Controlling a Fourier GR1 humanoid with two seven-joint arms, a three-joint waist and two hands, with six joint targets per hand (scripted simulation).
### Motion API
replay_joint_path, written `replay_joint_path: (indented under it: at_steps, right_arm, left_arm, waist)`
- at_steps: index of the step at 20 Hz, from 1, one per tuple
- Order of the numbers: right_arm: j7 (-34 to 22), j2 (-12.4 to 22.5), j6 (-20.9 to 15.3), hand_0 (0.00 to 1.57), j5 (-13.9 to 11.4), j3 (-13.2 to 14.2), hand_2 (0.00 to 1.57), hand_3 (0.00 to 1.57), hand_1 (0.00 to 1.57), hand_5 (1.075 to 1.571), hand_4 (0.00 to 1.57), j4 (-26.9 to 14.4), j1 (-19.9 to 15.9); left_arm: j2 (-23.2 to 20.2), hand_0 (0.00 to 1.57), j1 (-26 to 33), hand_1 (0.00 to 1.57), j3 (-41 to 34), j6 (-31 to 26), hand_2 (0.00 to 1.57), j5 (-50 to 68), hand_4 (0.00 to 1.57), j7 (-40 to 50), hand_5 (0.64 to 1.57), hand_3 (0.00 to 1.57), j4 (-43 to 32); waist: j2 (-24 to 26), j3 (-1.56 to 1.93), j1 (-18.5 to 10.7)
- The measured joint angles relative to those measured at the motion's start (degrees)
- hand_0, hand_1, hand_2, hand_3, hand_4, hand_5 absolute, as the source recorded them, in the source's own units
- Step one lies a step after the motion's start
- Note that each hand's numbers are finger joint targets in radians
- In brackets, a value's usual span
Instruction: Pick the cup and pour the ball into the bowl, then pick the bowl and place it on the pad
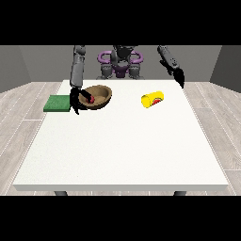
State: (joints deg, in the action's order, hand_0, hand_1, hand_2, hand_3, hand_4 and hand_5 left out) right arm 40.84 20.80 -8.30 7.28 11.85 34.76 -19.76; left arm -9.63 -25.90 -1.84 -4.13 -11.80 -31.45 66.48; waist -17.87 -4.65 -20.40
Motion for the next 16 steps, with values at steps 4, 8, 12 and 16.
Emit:
replay_joint_path:
  at_steps: [4,8,12,16]
  right_arm:
    - [-2.1,5.4,-6.5,1.57,-4.5,-1.5,1.57,1.57,1.57,1.571,1.24,1.5,2.5]
    - [-10.9,8.8,-7.7,1.57,-5.3,-1.9,1.57,1.57,1.57,1.571,1.15,2.1,2.0]
    - [-22.9,11.4,-7.5,1.57,-6.6,-3.6,1.57,1.57,1.57,1.570,1.22,1.6,1.5]
    - [-33.4,14.8,-3.7,1.57,-9.7,-8.2,1.57,1.57,1.57,1.562,1.42,4.0,1.1]
  left_arm:
    - [0.1,0.00,-1.4,0.00,1.0,-0.8,0.00,-0.3,0.00,0.5,0.716,0.00,0.6]
    - [0.9,0.00,-2.0,0.00,1.7,-0.9,0.00,-0.6,0.00,1.3,0.715,0.00,-0.3]
    - [1.8,0.00,-1.9,0.00,2.0,-0.8,0.00,-0.8,0.00,1.9,0.709,0.00,-2.3]
    - [2.0,0.00,-0.5,0.00,0.6,-0.5,0.00,-0.2,0.00,1.9,0.724,0.00,-6.3]
  waist:
    - [-1.4,0.25,-3.2]
    - [-0.3,1.34,-5.2]
    - [1.9,2.79,-5.5]
    - [6.6,3.94,-3.4]
